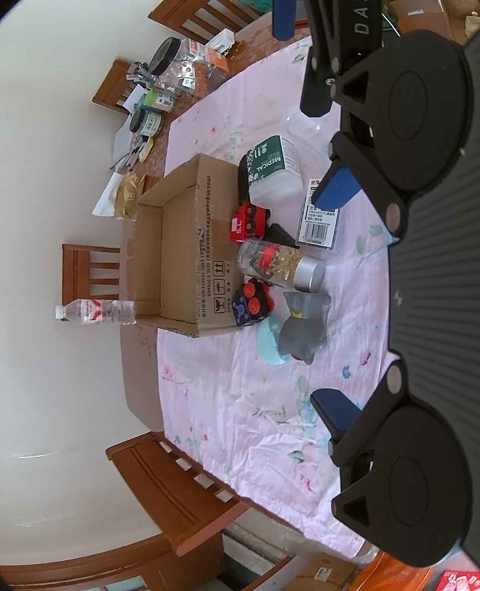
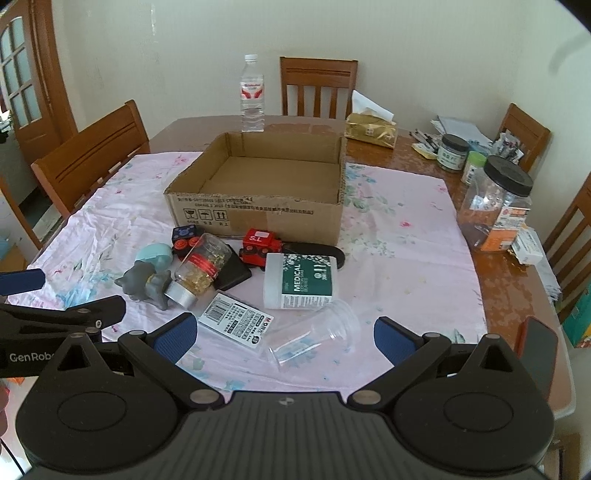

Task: Organize rigid objects
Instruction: 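Grasp the clear plastic jar with the right gripper while the left gripper grasps the grey elephant toy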

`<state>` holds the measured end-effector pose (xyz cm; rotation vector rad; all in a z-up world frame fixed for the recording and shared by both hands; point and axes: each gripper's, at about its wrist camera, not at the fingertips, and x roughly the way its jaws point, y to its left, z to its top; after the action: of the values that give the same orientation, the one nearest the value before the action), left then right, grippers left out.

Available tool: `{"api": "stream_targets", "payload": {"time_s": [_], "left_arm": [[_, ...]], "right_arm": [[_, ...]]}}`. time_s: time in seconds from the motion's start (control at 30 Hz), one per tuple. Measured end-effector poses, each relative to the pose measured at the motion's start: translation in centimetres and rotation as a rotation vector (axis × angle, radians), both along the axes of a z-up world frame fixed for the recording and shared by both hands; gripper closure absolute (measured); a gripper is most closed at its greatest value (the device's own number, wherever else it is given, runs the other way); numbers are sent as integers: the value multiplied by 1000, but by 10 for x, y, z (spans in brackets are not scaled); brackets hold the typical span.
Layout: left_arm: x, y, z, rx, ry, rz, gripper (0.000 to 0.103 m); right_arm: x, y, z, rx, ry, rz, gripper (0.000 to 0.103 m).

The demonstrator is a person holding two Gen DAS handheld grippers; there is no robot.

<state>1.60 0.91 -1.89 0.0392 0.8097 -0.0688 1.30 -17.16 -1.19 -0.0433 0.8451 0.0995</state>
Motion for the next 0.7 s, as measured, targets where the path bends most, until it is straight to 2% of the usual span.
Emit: {"api": "stream_targets", "payload": {"time_s": [0.3,0.57,0.7], "left_arm": [[11,7,-19,3,12,-3,1],[25,16,-36,3,52,0,1],[28,16,-43,25,65,-21,1]], "right_arm": [[10,-1,-30,23,14,113,0],[52,-29,-59,31,32,96,0],[75,-40,-71,58,82,105,0]]}}
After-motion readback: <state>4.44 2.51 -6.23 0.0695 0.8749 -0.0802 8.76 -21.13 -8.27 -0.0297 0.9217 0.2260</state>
